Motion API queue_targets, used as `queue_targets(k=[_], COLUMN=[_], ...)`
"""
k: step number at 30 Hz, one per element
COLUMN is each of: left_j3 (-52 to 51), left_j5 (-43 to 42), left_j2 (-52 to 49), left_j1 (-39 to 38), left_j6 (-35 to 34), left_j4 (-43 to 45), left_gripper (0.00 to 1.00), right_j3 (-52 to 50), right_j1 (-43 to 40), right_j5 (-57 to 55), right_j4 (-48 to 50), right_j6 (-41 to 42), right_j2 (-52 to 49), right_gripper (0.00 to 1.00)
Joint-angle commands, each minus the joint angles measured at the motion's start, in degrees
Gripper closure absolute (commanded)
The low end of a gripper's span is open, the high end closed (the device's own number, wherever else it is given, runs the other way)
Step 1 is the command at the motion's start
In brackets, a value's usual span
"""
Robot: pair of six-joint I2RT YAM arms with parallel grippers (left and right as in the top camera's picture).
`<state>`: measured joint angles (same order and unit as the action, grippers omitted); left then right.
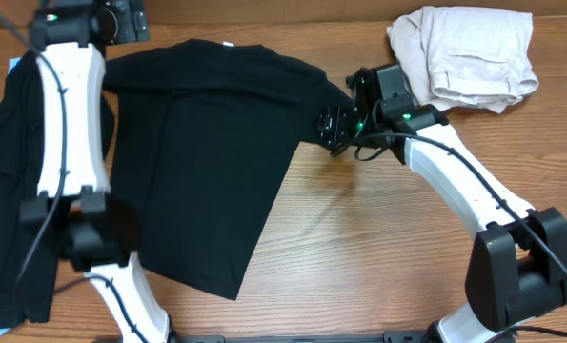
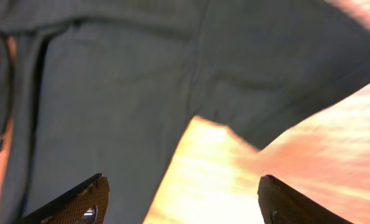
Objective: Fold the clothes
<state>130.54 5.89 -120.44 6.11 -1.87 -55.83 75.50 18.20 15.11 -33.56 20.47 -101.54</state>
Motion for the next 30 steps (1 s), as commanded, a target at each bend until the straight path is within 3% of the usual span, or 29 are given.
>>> queue_targets(k=[1,4,12,30], left_j3=[1.3,1.3,1.2,-1.1], left_j5=[-17.2,-21.2,-17.7,-17.3], left_j2=[4.2,4.0,3.5,3.5], left_j1=[-0.4,-1.4,-6.4,-10.6], left_j6=[-1.6,-1.6,-0.5,-0.5], left_j4=[-4.7,-8.7,-13.2,-13.2], left_gripper=[0.00,0.00,0.00,0.00], right_j3=[1.4,1.4,1.4,1.4], right_j1=[0.2,0.2,0.1,0.1], right_j5=[-9.2,-10.8,-12.7,-13.7], right_j4=[1.4,5.0,11.5,14.8], right_j6=[-3.8,-8.7,-14.3,-14.5], right_j2=[-1.3,-3.4,-8.9,-19.0], right_gripper=[0.21,0.24,0.25,0.25])
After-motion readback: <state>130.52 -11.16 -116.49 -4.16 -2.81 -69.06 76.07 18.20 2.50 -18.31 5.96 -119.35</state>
